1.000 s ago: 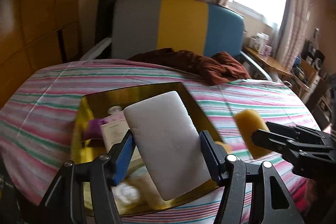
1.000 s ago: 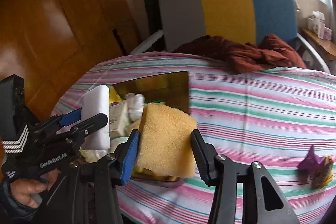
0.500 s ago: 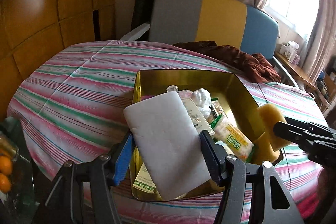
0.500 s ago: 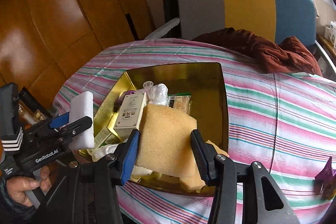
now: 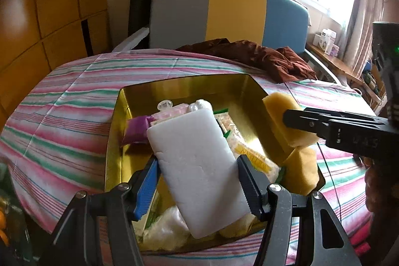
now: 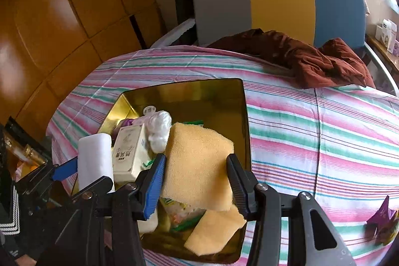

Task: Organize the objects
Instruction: 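Lower the bar and sponge into the tray and open both tools, then withdraw both tools from the tray toward the purple pouch and yellow sock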

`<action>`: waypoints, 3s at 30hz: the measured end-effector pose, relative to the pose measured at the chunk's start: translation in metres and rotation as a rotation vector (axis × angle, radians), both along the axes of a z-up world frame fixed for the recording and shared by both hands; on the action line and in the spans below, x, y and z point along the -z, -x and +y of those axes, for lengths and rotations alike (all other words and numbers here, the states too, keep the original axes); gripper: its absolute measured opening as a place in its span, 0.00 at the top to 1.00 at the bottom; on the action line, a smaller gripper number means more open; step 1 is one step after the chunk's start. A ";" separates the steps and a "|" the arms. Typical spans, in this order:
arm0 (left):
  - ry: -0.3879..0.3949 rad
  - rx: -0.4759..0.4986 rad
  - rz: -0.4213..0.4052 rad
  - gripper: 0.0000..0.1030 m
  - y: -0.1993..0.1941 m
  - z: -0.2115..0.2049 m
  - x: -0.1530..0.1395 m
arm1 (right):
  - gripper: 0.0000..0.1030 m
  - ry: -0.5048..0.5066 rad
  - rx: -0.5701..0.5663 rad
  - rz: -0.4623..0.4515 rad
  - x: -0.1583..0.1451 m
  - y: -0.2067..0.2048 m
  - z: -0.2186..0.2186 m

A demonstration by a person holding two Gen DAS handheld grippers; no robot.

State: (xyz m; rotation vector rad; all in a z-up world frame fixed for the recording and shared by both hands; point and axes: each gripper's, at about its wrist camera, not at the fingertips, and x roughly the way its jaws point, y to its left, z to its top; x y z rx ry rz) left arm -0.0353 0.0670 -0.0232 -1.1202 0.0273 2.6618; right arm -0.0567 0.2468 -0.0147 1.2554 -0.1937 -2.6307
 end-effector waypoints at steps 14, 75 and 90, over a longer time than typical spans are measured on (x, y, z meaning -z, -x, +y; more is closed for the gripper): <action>-0.102 -0.044 -0.046 0.39 0.023 -0.020 0.002 | 0.52 0.000 0.016 -0.035 0.012 0.021 0.004; -0.012 -0.002 0.071 0.20 -0.006 0.015 -0.026 | 0.34 0.007 0.106 -0.027 0.008 -0.024 0.022; -0.002 0.087 0.103 0.19 -0.030 0.038 -0.038 | 0.34 -0.005 0.193 -0.020 0.002 -0.055 0.060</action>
